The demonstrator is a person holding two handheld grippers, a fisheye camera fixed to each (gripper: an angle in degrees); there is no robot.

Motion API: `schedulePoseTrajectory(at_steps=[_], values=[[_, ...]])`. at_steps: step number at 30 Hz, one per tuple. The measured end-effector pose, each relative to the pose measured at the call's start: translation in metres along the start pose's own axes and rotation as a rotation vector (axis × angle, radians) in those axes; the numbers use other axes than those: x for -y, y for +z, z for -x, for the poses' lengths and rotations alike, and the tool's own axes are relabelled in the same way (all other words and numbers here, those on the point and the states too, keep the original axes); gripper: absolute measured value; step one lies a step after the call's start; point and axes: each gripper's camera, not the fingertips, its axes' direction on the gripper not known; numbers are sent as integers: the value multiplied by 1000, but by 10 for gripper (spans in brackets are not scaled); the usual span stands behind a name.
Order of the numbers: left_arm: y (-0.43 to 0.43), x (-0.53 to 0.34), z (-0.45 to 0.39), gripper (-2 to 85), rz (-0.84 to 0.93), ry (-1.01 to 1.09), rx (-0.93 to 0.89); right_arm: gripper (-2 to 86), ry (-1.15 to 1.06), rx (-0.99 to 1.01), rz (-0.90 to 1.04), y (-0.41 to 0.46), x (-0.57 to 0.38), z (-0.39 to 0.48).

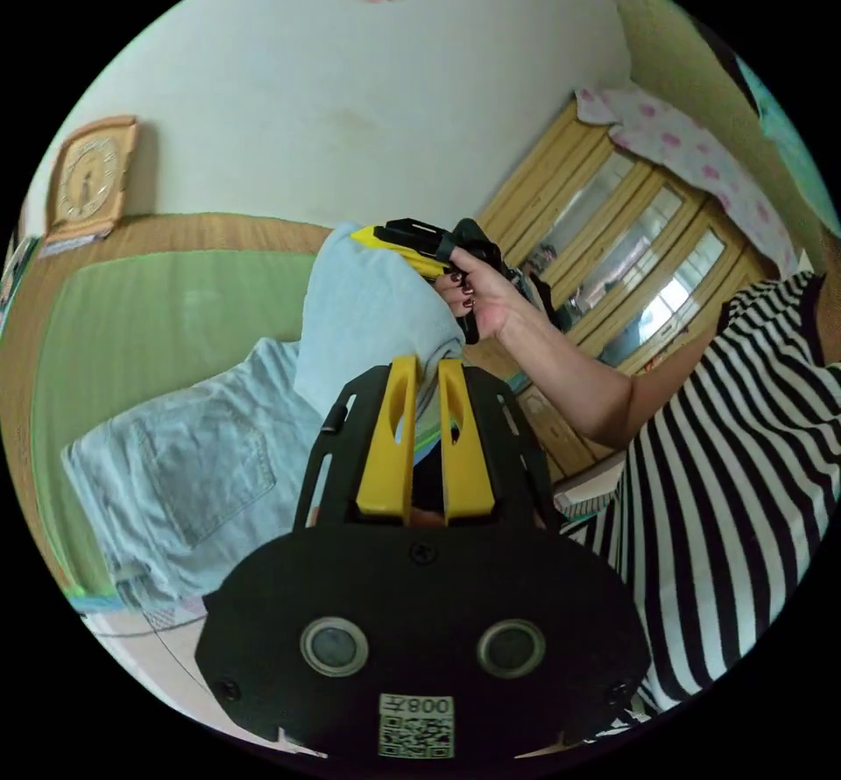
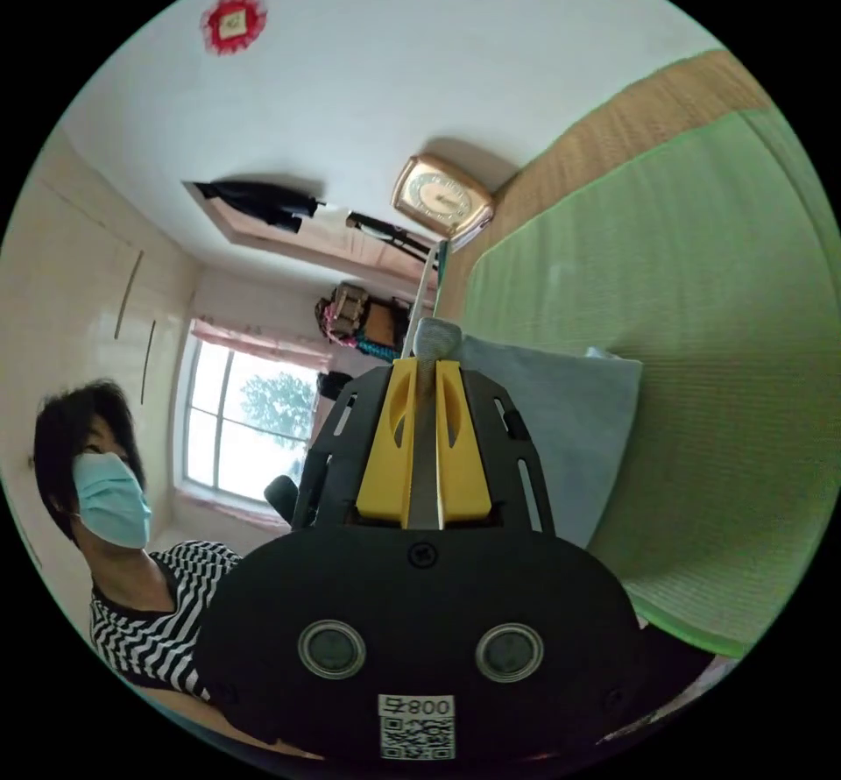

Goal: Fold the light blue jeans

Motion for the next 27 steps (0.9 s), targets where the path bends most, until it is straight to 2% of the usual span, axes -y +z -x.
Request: schedulePoseTrajectory(at_steps=[11,27], values=[[-134,-140,170,22,-137,-400,46,27,1,-166,236,271,24,61],[-208,-261,289,45,-219,-680,28,40,-53,-396,473,501,43,102]])
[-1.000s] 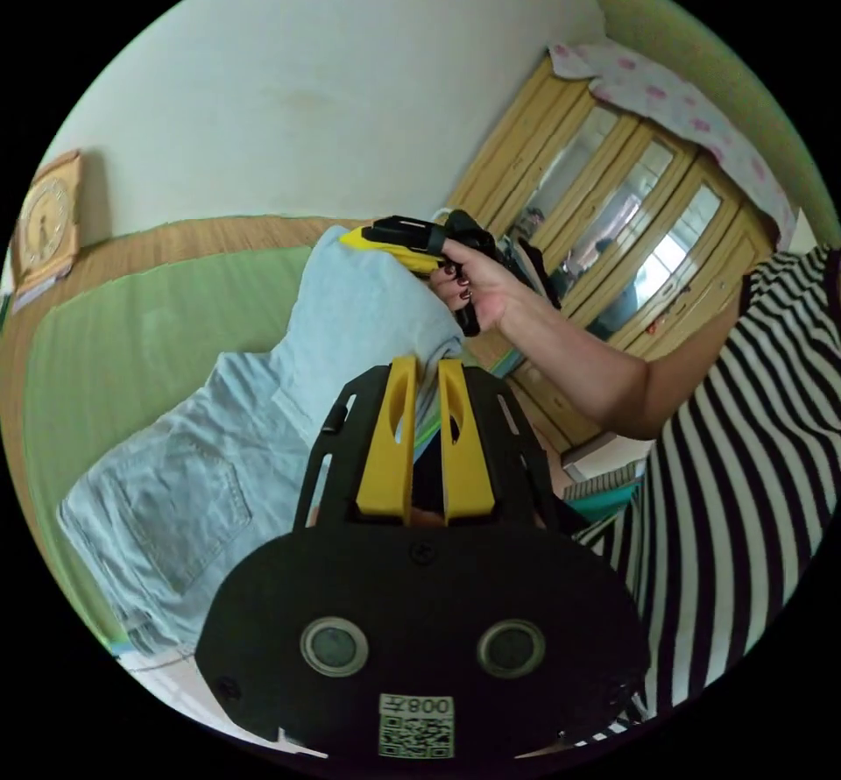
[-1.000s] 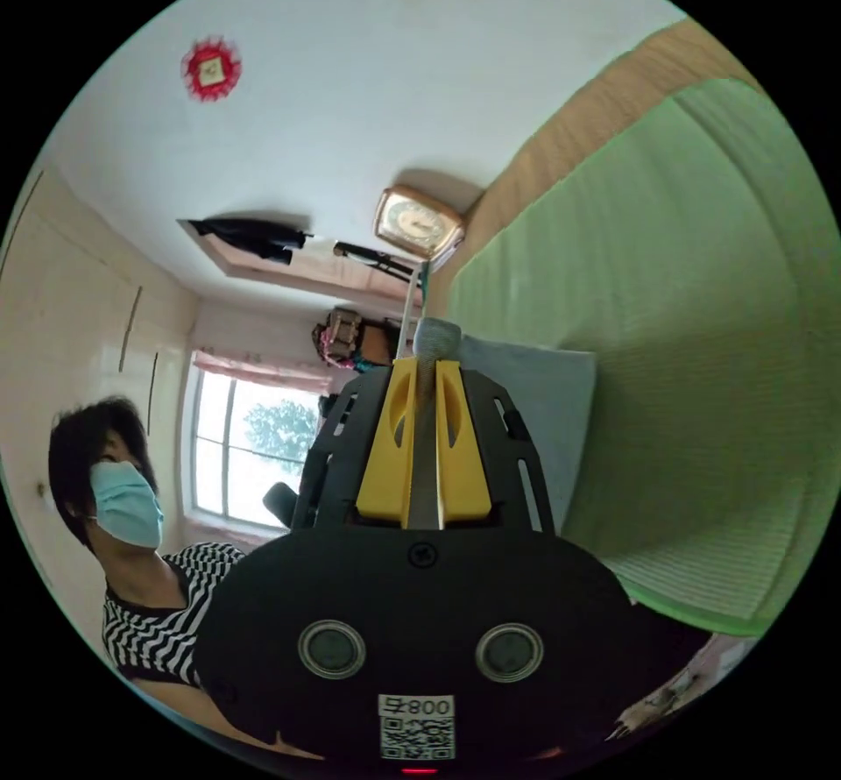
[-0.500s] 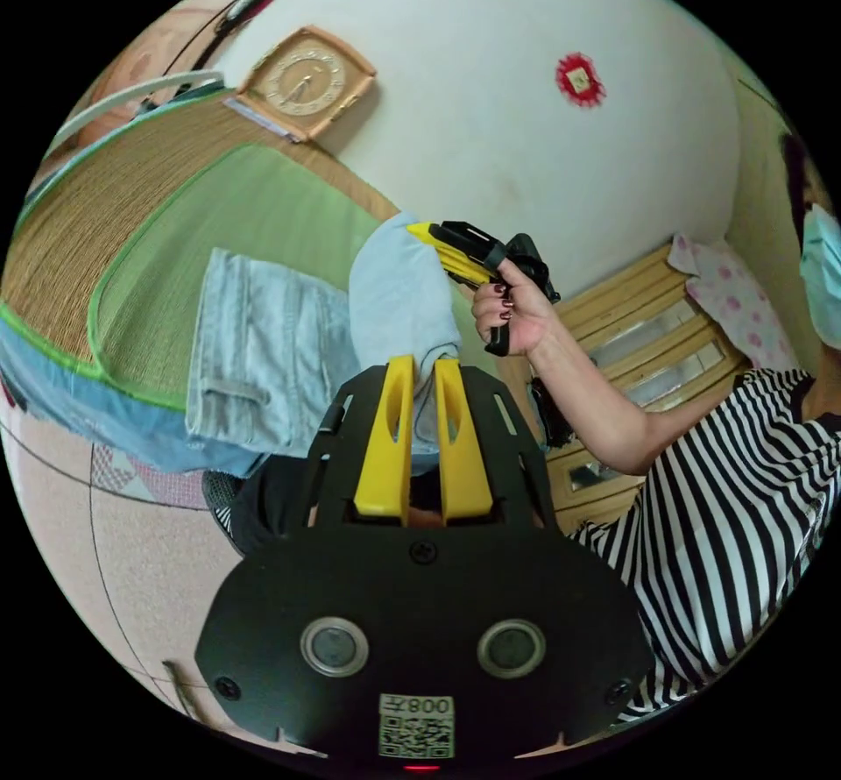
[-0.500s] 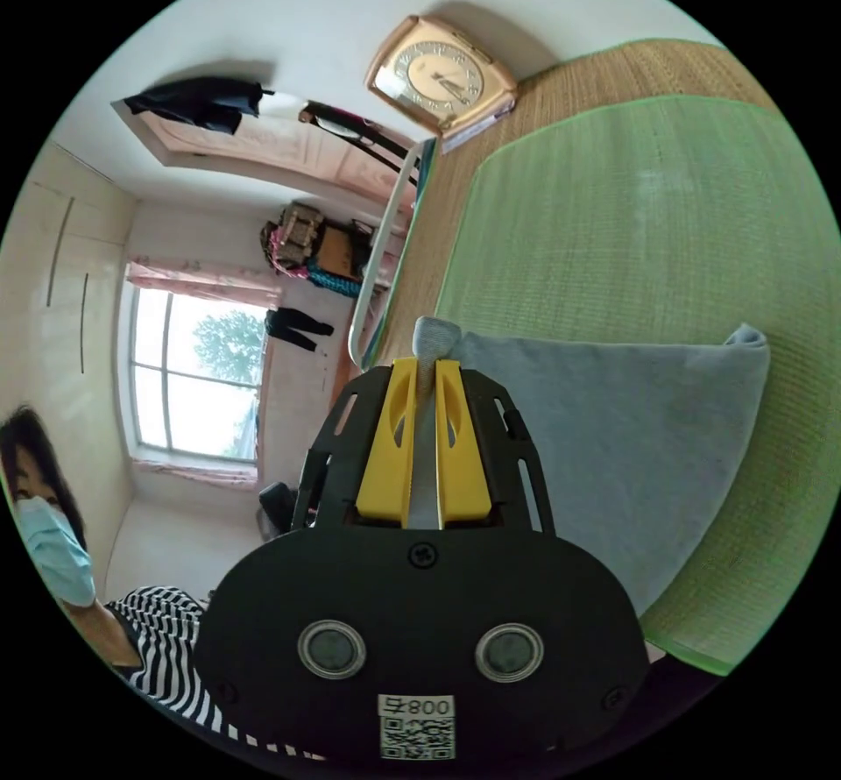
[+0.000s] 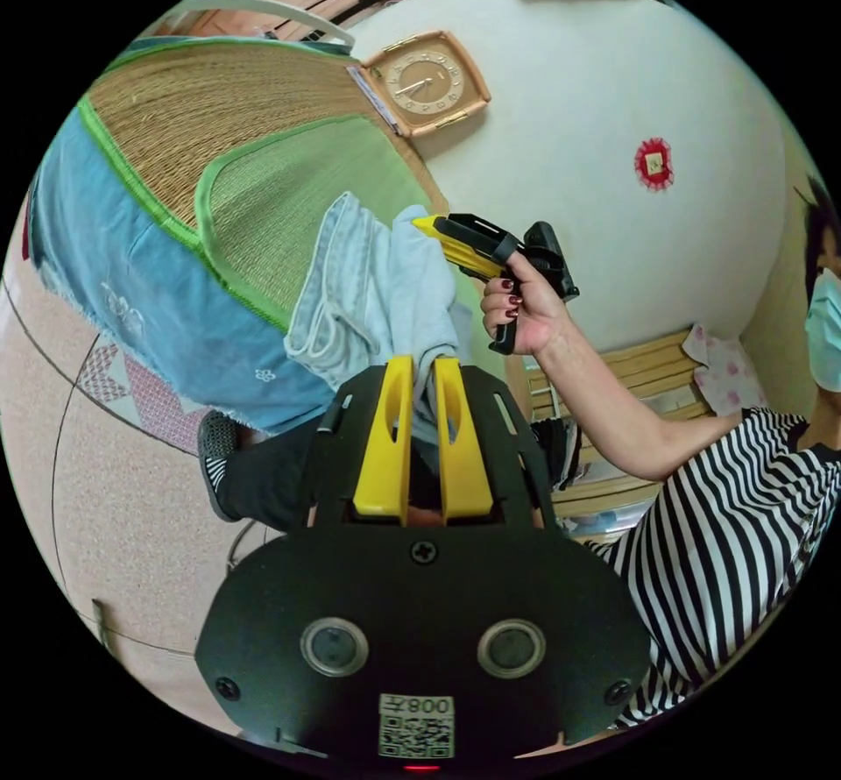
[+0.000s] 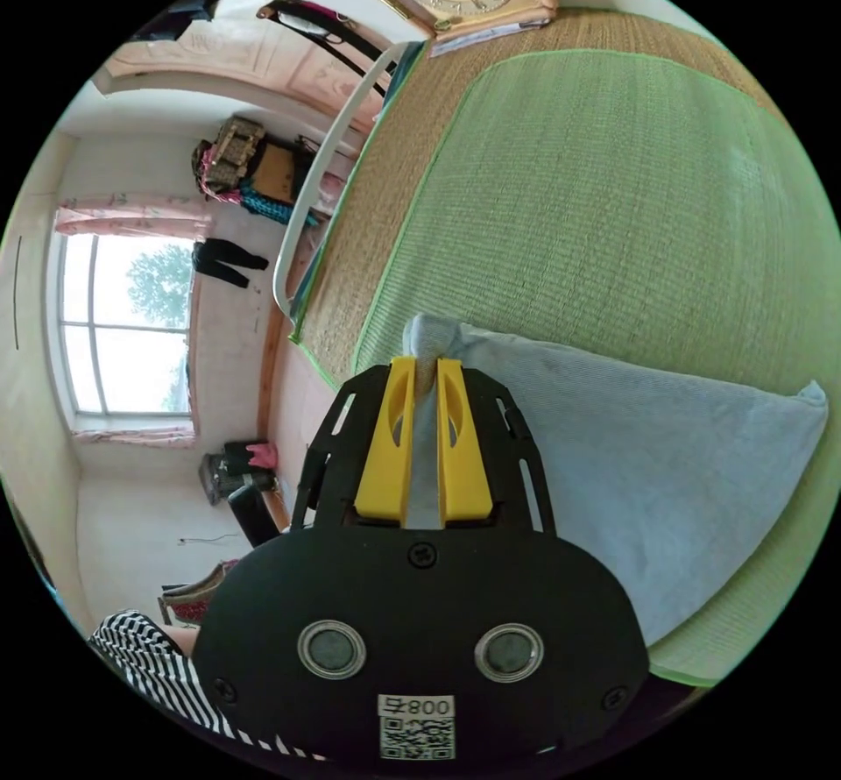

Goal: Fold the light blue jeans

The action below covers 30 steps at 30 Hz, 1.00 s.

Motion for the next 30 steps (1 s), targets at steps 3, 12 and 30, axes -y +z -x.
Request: schedulePoseTrajectory(at_steps=[3,12,30], values=[[-8,-2,17,49,-2,-37,8,55,1,-11,25,22,15,13],[-36,-13,24,25,-4,-58,152,74,-91,-35,80,58,46,59],[29,6,-39,2,106,154,474,0,-432,-305,173,133,66,146]])
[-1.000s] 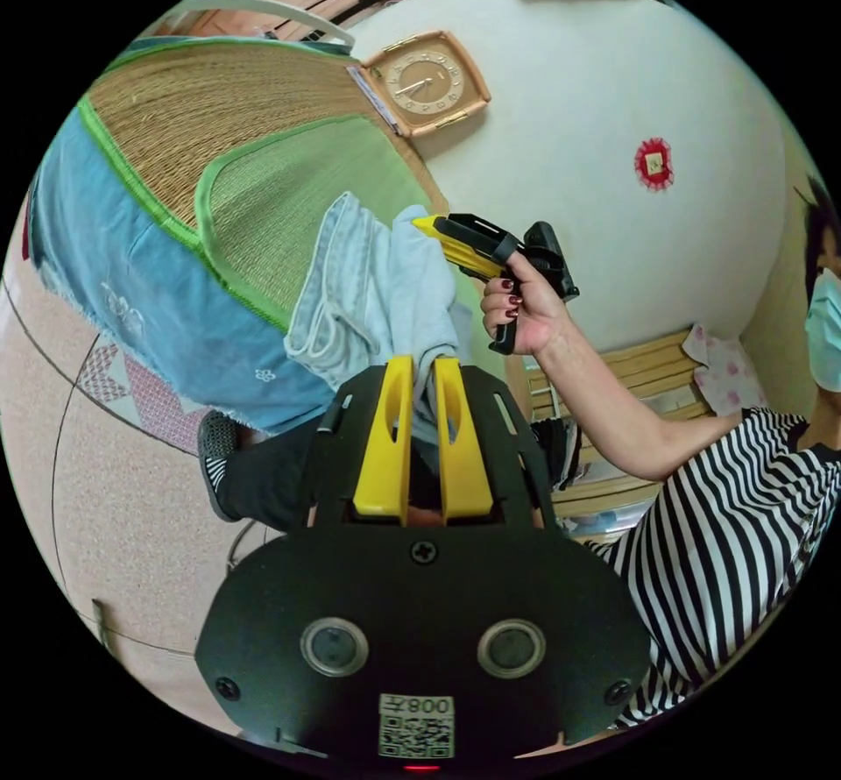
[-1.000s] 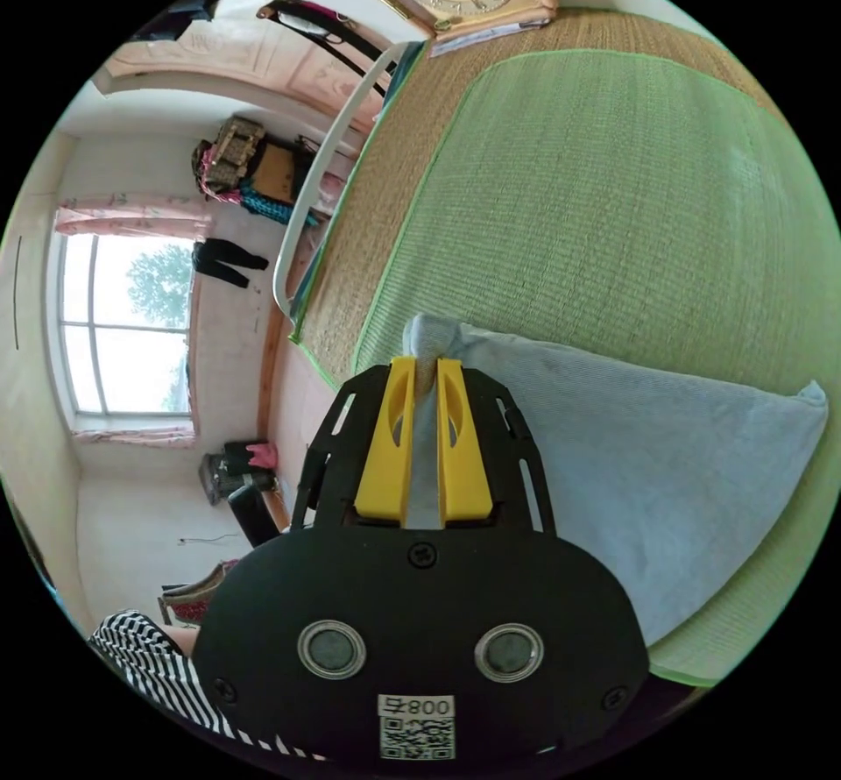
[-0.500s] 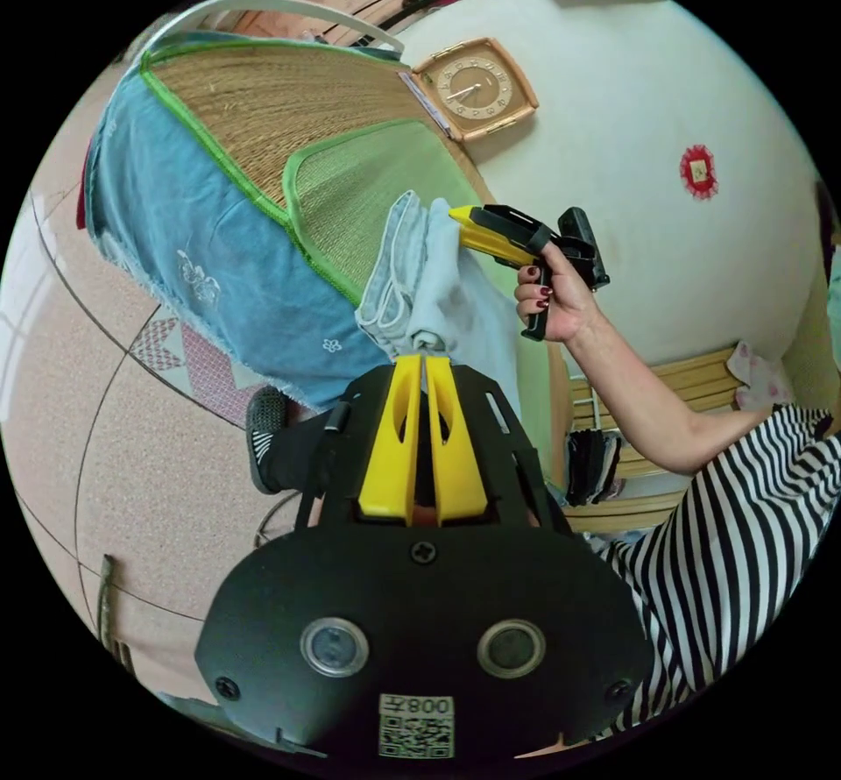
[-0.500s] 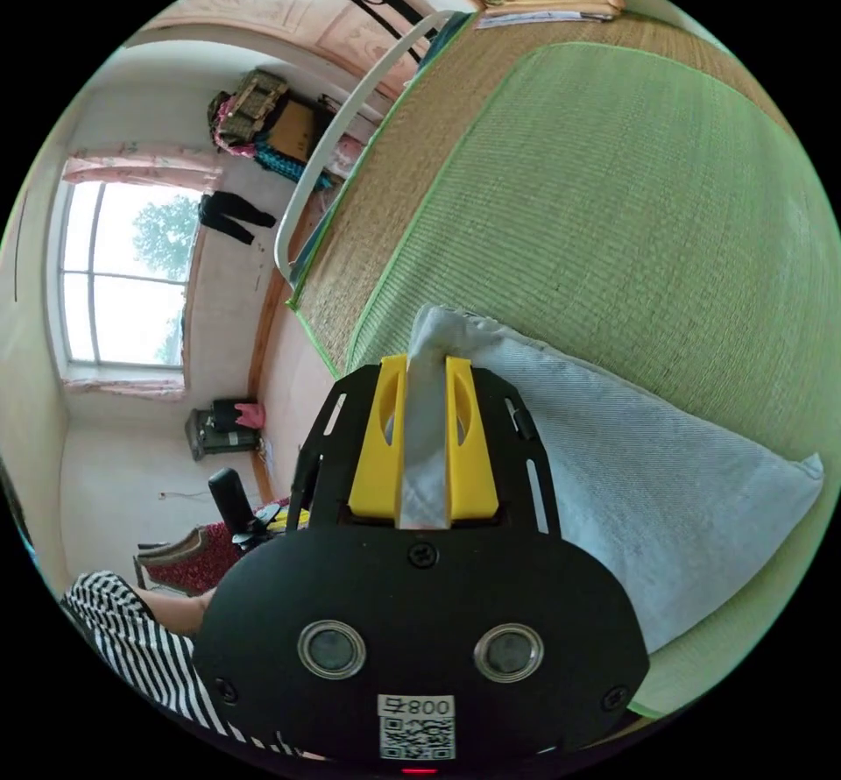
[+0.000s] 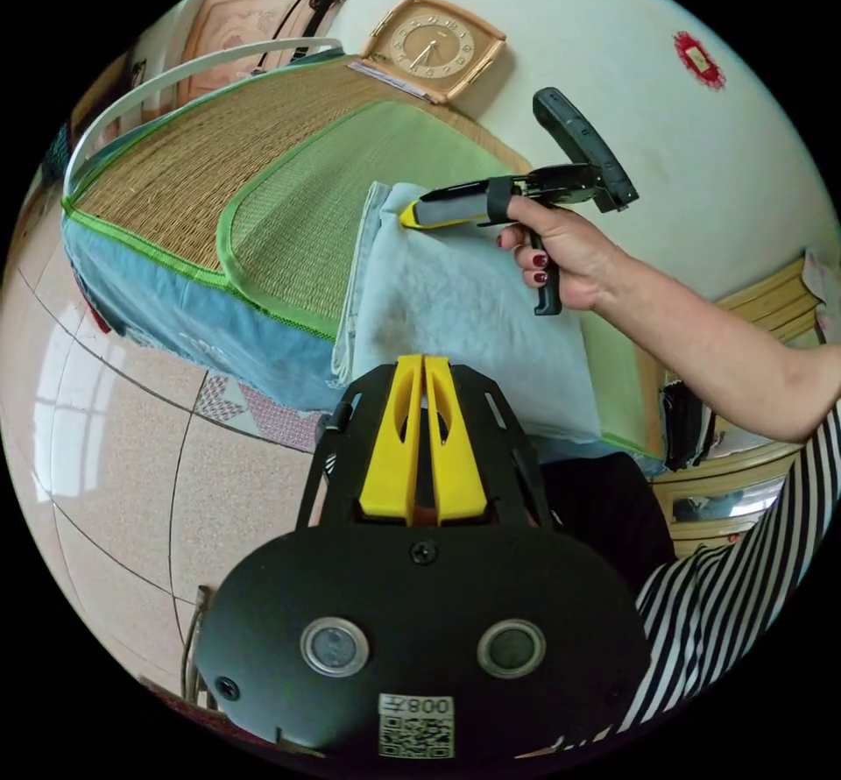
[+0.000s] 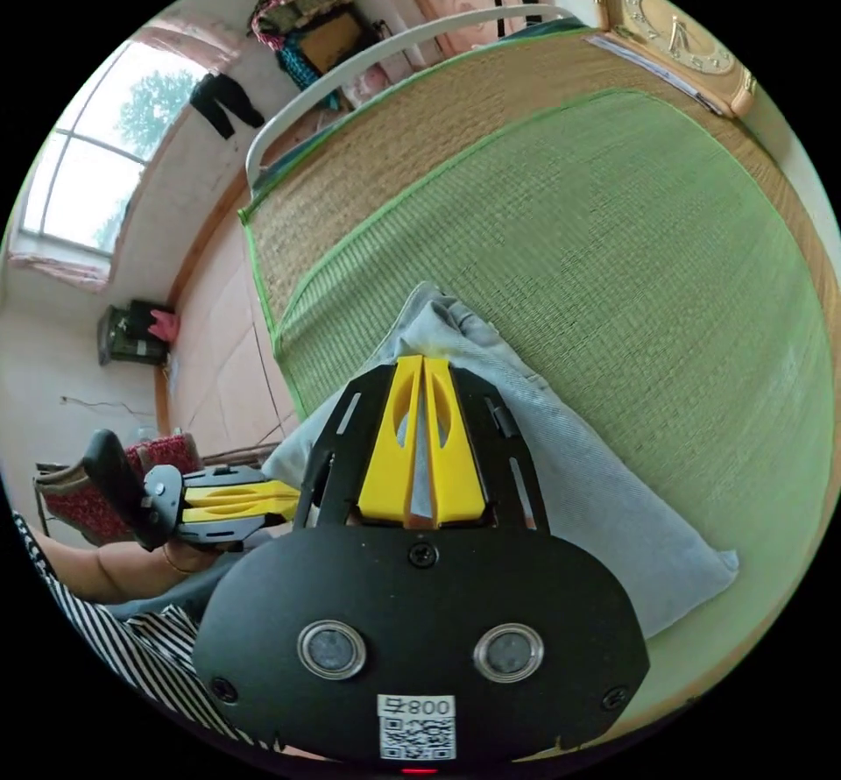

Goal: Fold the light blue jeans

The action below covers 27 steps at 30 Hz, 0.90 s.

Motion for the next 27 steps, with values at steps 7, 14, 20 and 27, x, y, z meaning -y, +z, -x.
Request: schedulePoseTrajectory(at_steps=[7,14,20,27], values=[[-1,0,-25,1,-6,16,2,1,-64,21,11,-5,14,6],[-4,7,-70,2,-29,52,2,1,-57,107,-48,-42,-12,-3],[40,24,-115,2,110,160,155,1,22,-162,2,-43,-74,-33],[39,30,-173,2,75,221,122,1,70,-87,-128,-78,-115,-56]])
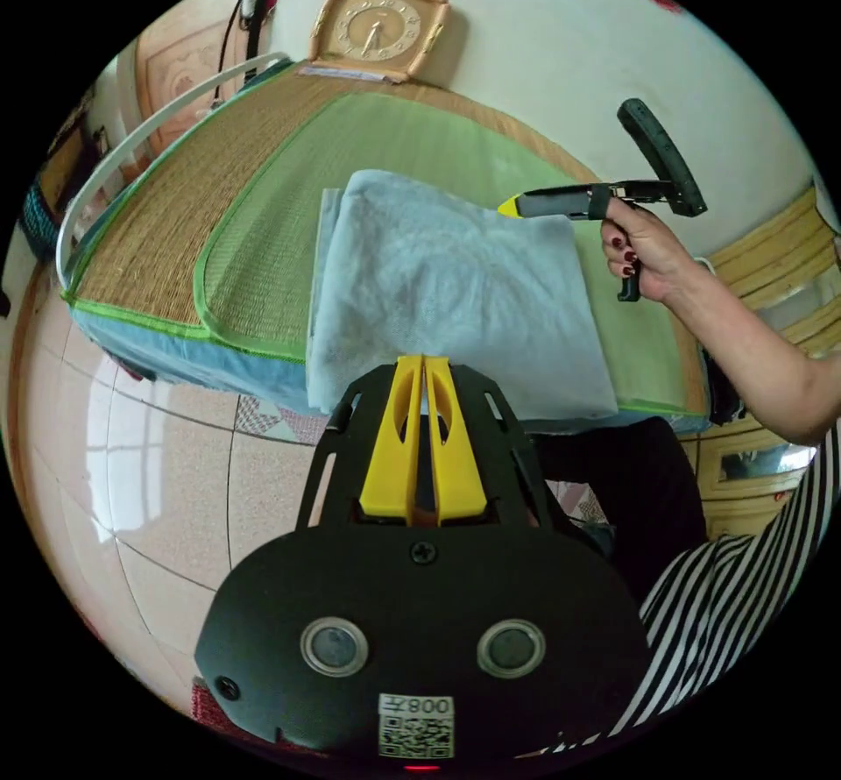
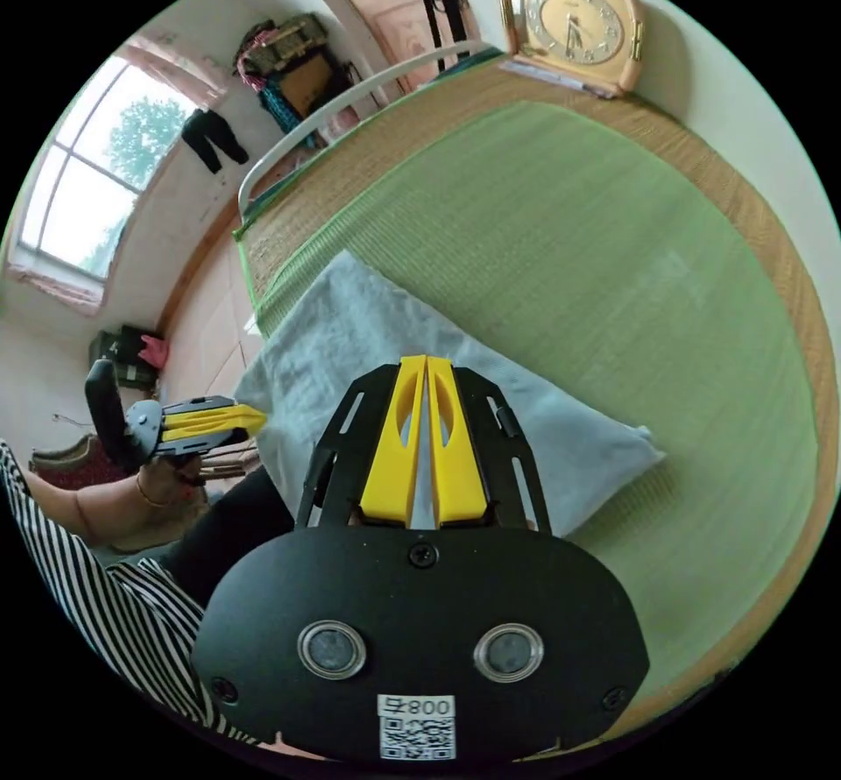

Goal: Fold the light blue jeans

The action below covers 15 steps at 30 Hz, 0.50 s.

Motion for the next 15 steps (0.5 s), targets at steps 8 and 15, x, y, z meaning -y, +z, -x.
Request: schedulePoseTrajectory(at_steps=[8,15], values=[[44,30,-44,1,116,15,27,1,289,56,-25,-4,-75,-108],[76,51,-96,1,192,123,63,1,416,139,-60,7,-109,-166]])
